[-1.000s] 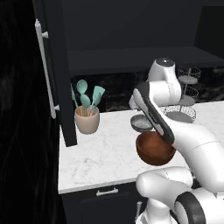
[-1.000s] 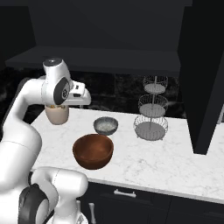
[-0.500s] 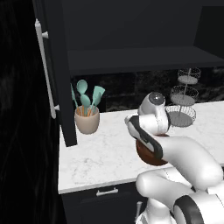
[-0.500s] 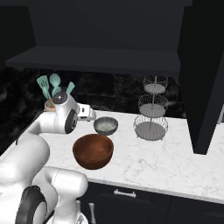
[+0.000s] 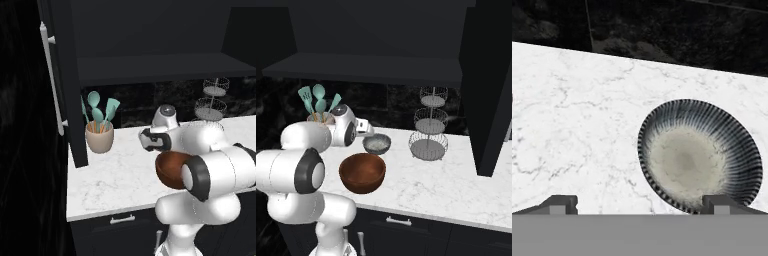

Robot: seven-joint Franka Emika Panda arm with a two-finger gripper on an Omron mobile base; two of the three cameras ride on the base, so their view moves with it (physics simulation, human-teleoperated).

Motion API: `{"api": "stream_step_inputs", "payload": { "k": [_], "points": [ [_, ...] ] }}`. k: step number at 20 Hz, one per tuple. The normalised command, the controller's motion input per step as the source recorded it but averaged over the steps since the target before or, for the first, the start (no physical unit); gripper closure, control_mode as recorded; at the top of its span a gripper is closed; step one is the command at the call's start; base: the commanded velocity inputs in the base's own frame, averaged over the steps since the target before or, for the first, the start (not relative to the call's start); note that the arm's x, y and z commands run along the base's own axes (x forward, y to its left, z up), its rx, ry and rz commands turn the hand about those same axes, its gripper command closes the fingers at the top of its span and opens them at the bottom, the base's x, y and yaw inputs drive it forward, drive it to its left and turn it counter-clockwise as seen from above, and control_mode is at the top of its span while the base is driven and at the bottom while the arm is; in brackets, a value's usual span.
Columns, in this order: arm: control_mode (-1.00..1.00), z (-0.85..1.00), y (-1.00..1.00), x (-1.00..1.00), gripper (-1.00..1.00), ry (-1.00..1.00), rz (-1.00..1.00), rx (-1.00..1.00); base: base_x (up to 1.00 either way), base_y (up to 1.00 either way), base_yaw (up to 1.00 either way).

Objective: Pick up the bowls on the counter and stack them on top of one another in the open cabinet. Place the smaller bowl on top of the larger bowl.

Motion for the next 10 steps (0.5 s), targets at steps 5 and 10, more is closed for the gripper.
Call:
{"api": "stream_step_inputs", "payload": {
  "k": [5,10],
  "points": [
    [-1.00,-0.05,-0.01,0.08,-1.00,0.05,-0.01,-0.01,0.00,0.00,0.00],
    [-1.00,-0.48,-0.02,0.11,-1.00,0.00,0.00,-0.08,0.00,0.00,0.00]
  ]
}}
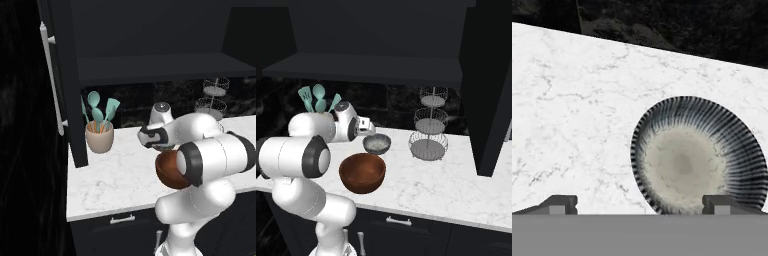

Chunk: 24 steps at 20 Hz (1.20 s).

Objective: Pick up the bowls on the counter and stack them on top of one another in the open cabinet. Place the smaller bowl on top of the larger bowl.

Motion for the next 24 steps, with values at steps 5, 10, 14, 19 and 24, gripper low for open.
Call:
{"api": "stream_step_inputs", "payload": {
  "k": [5,10,14,19,24],
  "points": [
    [-1.00,-0.46,-0.08,0.20,-1.00,0.00,-0.02,-0.06,0.00,0.00,0.00],
    [-1.00,-0.42,-0.14,0.20,-1.00,0.01,-0.02,-0.03,0.00,0.00,0.00],
    [-1.00,-0.27,-0.08,0.26,-1.00,0.05,-0.02,-0.01,0.00,0.00,0.00],
    [-1.00,-0.19,0.00,0.29,-1.00,0.07,-0.02,0.00,0.00,0.00,0.00],
    [-1.00,-0.11,0.00,0.18,1.00,0.04,-0.01,0.00,0.00,0.00,0.00]
  ]
}}
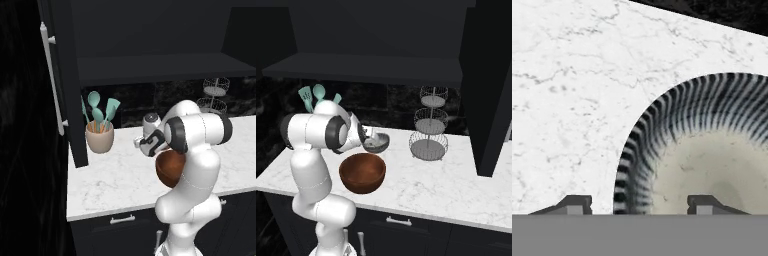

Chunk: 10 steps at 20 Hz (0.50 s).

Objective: Pick up the bowls on the counter and stack them on top of one another in the open cabinet. Place the smaller bowl on top of the larger bowl.

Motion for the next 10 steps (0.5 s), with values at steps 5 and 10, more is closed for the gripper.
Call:
{"api": "stream_step_inputs", "payload": {
  "k": [5,10],
  "points": [
    [-1.00,0.00,0.00,0.00,1.00,0.00,0.00,0.00,0.00,0.00,0.00],
    [-1.00,0.05,0.00,-0.02,1.00,-0.01,0.00,0.00,0.00,0.00,0.00]
  ]
}}
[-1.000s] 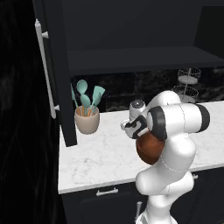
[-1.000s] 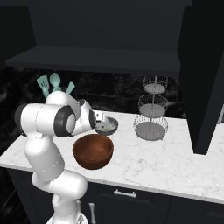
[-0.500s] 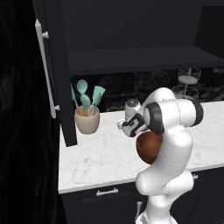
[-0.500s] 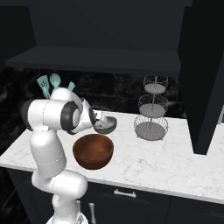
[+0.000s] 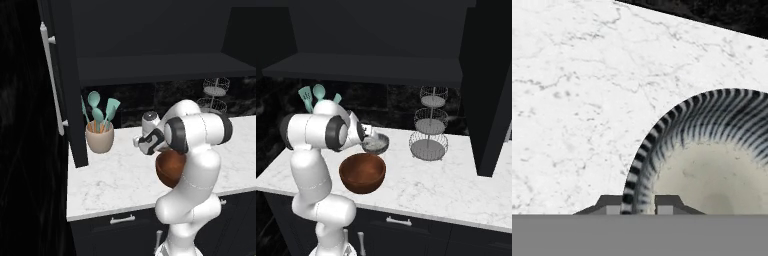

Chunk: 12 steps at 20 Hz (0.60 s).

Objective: Pick up the bowls on the counter and stack them on top of one another in the open cabinet. Place the smaller bowl on top of the larger bowl.

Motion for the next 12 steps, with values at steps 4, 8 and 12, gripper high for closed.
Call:
{"api": "stream_step_inputs", "payload": {
  "k": [4,8,12],
  "points": [
    [-1.00,0.73,0.00,-0.40,1.00,-0.28,0.00,0.00,0.00,0.00,0.00],
    [-1.00,0.98,0.00,-0.82,1.00,-0.41,0.00,0.00,0.00,0.00,0.00],
    [-1.00,1.00,0.00,-1.00,1.00,-0.34,-0.01,0.00,0.00,0.00,0.00]
  ]
}}
